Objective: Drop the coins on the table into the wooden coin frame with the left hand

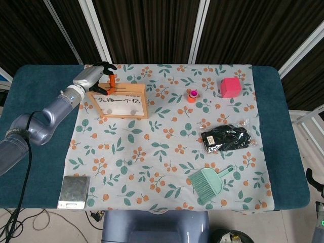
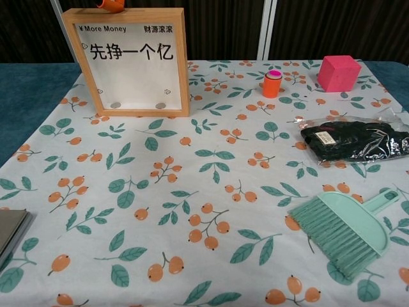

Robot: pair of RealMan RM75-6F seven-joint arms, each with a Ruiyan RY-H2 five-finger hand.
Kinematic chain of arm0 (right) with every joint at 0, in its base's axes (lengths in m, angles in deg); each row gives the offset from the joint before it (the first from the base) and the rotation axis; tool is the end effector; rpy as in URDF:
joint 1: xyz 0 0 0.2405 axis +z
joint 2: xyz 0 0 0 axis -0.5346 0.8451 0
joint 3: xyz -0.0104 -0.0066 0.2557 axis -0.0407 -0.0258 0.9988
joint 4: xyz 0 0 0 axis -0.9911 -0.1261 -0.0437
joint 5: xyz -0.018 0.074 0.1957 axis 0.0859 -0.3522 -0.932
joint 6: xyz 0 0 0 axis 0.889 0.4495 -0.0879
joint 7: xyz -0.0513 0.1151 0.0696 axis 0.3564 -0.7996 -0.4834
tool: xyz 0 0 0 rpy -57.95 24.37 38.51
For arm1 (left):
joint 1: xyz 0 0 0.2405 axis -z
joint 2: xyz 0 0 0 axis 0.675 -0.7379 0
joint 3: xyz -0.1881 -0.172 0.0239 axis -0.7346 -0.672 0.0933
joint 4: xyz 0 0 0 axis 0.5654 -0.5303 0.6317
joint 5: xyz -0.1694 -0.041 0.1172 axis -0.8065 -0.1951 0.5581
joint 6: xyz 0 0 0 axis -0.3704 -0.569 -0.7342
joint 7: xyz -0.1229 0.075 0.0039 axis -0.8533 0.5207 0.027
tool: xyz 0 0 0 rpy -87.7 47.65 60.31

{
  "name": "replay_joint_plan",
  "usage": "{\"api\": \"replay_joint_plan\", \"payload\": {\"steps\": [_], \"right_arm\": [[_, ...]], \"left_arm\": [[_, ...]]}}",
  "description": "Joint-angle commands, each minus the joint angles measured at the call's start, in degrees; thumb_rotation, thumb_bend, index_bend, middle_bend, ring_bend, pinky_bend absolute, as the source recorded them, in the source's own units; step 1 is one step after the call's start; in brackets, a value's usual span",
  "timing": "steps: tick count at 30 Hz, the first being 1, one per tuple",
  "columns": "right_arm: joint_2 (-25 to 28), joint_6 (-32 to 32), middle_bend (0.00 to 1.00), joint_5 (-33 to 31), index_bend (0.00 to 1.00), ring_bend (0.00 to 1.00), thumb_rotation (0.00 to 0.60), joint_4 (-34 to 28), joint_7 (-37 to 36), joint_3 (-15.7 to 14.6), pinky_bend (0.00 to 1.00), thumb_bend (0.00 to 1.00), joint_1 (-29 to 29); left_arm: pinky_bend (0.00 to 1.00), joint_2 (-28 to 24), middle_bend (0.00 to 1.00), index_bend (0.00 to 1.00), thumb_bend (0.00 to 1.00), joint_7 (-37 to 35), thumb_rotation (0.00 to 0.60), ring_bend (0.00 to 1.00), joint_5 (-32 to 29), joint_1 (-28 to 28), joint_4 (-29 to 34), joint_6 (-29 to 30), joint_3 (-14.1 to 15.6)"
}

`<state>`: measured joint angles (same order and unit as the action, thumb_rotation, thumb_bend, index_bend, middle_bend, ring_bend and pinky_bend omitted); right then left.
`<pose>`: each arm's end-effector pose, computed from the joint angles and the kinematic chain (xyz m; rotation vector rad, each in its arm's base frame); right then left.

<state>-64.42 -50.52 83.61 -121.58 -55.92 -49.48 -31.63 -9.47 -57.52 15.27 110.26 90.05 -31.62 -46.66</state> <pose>-0.3304 -0.1849 0.1918 0.8633 -0.9162 0.7736 -0.1201 0.5200 0.1165 -1.7753 -1.2915 -0.9250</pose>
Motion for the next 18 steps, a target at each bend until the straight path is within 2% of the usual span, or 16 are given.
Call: {"api": "replay_joint_plan", "payload": {"steps": [1, 12, 18], "right_arm": [[0.0, 0.0, 0.07, -0.1, 0.17, 0.03, 0.600, 0.0, 0.1, 0.0, 0.00, 0.39, 0.0], [-0.1, 0.1, 0.07, -0.1, 0.17, 0.03, 0.600, 0.1, 0.3, 0.0, 0.00, 0.39, 0.2], [-0.2, 0.0, 0.07, -0.2, 0.17, 0.03, 0.600, 0.2, 0.4, 0.1, 0.00, 0.39, 0.2]], "left_arm": [[0.00, 0.0, 0.13, 0.52, 0.64, -0.2, 0.600, 0.00, 0.3, 0.3, 0.2, 0.0, 0.1], [0.00, -0.9, 0.11, 0.42, 0.62, -0.7, 0.600, 0.00, 0.7, 0.6, 1.2, -0.4, 0.5], [0.00, -0.8, 0.10, 0.37, 0.54, -0.5, 0.600, 0.00, 0.7, 0.8, 1.1, -0.6, 0.6]]}}
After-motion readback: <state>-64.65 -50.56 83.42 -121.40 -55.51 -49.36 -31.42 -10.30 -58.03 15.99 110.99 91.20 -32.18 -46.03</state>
